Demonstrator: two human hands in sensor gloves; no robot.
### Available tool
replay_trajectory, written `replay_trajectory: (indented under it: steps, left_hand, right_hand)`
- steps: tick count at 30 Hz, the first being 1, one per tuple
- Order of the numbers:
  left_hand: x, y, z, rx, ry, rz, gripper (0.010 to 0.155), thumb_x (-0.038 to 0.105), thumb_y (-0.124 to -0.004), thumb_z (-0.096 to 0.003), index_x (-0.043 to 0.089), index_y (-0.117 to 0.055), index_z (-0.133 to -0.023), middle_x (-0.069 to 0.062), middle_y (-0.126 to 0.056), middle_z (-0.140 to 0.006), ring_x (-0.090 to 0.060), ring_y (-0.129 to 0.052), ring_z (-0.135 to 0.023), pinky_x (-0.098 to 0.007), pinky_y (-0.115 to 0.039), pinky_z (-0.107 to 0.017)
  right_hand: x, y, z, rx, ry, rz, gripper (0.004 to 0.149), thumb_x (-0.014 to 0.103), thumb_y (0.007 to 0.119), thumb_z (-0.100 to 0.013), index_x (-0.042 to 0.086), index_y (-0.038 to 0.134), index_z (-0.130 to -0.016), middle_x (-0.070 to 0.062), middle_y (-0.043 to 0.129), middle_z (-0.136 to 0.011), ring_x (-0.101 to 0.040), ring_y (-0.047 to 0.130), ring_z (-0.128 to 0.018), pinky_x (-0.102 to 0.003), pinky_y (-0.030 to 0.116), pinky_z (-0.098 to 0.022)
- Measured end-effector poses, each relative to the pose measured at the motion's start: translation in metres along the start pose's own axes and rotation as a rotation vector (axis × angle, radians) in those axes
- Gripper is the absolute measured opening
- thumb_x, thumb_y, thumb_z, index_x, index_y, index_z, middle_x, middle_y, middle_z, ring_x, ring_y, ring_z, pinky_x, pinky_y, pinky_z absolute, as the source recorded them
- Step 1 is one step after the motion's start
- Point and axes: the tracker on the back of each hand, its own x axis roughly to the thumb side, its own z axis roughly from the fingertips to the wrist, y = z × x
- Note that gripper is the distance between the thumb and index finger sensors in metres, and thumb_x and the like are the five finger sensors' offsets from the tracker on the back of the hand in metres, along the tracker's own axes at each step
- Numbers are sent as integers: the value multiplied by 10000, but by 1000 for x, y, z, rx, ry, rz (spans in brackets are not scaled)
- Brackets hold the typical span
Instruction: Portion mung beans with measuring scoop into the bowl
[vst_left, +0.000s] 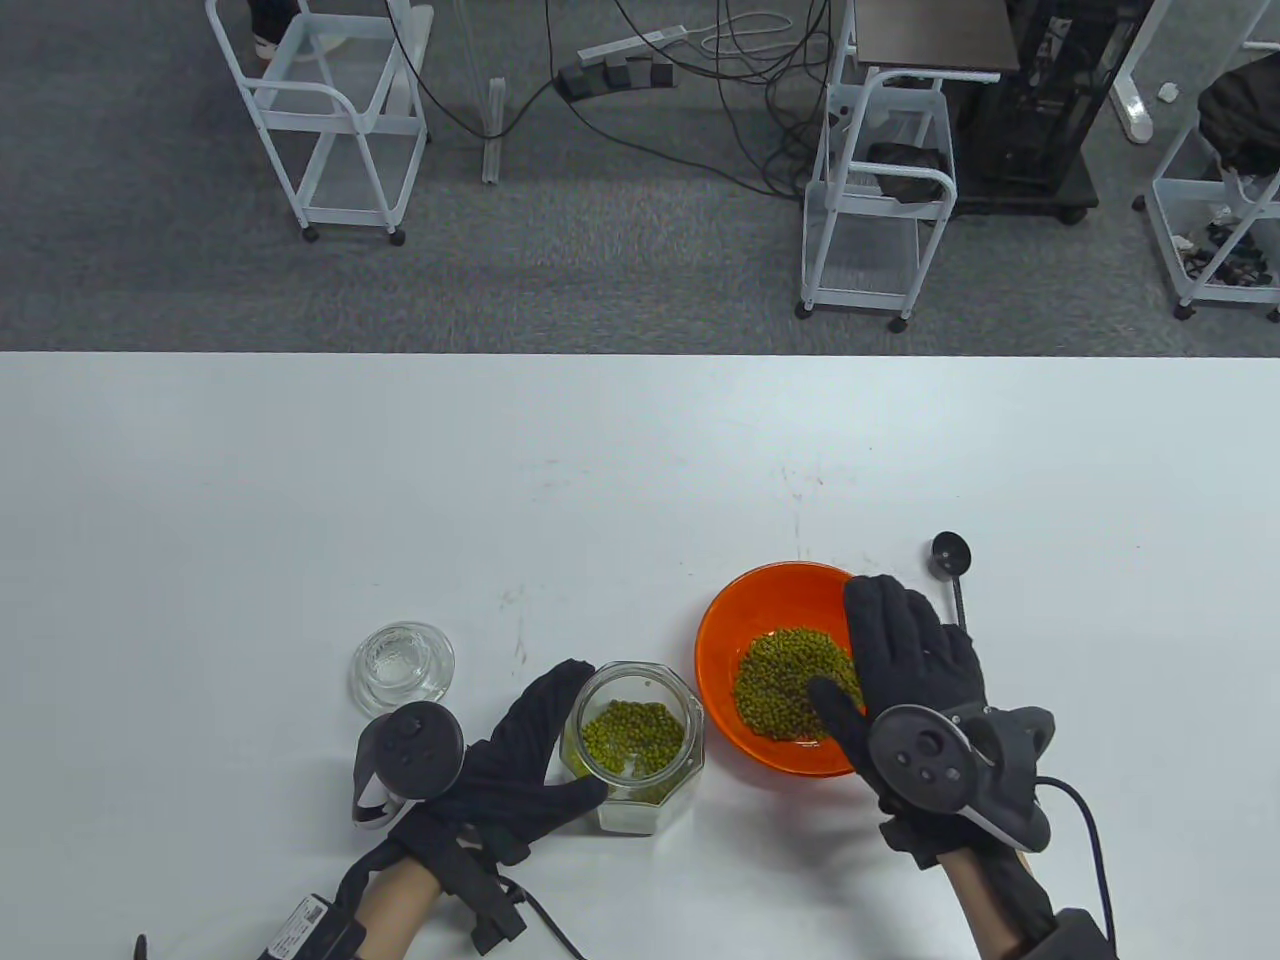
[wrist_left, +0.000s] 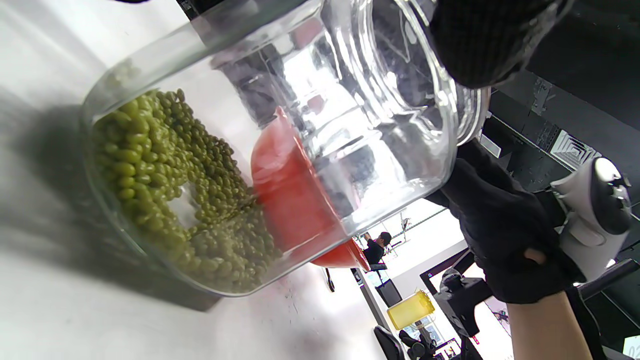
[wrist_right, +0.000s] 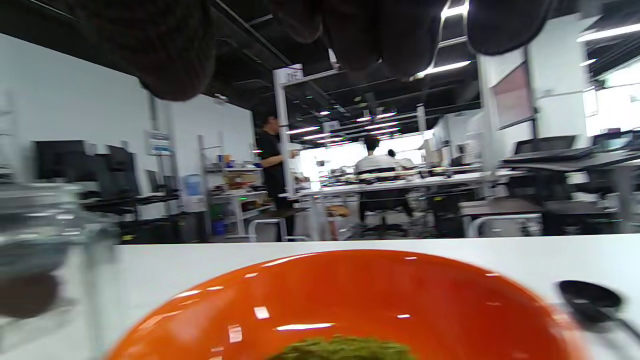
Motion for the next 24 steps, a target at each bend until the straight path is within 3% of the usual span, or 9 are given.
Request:
replay_trajectory:
  steps: [9, 11, 18, 24]
  left_hand:
    - [0, 0, 0, 0, 0, 0, 1016, 612, -786, -514, 207, -159, -1204, -267, -277, -1251, -550, -399, -1130, -806, -411, -717]
    - [0, 0, 0, -2, 1, 4, 1017, 612, -786, -515, 207, -157, -1203, -266, -278, -1250, -551, -398, -1130, -805, -411, -718]
    - [1, 1, 0, -1, -4, 5, 1026, 615, -792, -511, 199, -163, -1206, -268, -272, -1251, -556, -392, -1130, -809, -407, -716]
    - [20, 28, 9, 97, -65, -55, 1040, 623, -790, -511, 196, -141, -1203, -260, -231, -1258, -555, -379, -1133, -810, -404, -717]
  right_hand:
    - [15, 32, 29, 47, -183, -78, 975, 631, 742, -485, 130, 286, -1187, -241, 291, -1204, -511, 392, -1097, -744, 450, -697]
    - [15, 36, 32, 81, -177, -60, 977, 637, 736, -485, 148, 269, -1189, -234, 243, -1206, -510, 350, -1103, -746, 423, -703]
    - [13, 37, 35, 37, -171, -39, 957, 639, 730, -483, 146, 306, -1186, -227, 280, -1203, -504, 374, -1098, -742, 434, -699]
    - [9, 37, 34, 11, -154, -38, 944, 637, 728, -484, 147, 329, -1184, -227, 306, -1200, -504, 396, -1093, -741, 449, -694]
